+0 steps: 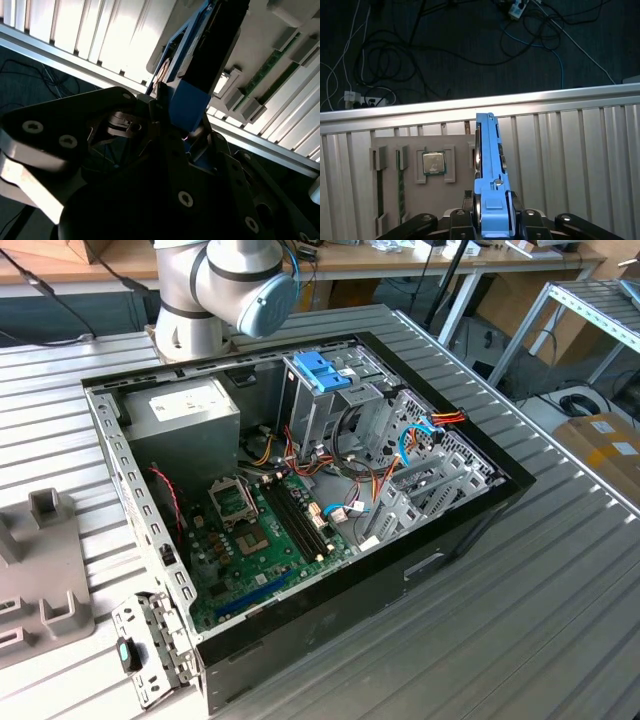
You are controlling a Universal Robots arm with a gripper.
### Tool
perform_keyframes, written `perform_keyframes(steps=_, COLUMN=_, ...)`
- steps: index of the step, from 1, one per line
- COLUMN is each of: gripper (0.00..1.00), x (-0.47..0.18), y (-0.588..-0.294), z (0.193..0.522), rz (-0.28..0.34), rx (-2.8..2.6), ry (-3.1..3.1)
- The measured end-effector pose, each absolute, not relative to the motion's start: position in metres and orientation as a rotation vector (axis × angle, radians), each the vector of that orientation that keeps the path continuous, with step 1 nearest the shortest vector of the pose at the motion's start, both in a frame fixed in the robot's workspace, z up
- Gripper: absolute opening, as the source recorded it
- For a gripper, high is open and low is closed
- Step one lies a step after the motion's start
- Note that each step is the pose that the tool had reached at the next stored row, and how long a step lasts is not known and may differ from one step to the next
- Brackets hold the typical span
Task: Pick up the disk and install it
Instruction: 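Pick up the disk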
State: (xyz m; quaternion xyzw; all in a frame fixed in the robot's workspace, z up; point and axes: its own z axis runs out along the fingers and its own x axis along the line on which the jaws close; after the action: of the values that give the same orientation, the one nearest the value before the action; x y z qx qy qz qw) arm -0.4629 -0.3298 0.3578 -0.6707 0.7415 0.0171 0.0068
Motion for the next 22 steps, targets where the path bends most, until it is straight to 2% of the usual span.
perform_keyframes(steps=22, gripper=0.37, x=-0.463, y=-0.33, z=0.372, rz=0.054, rx=-2.098, ry=2.319)
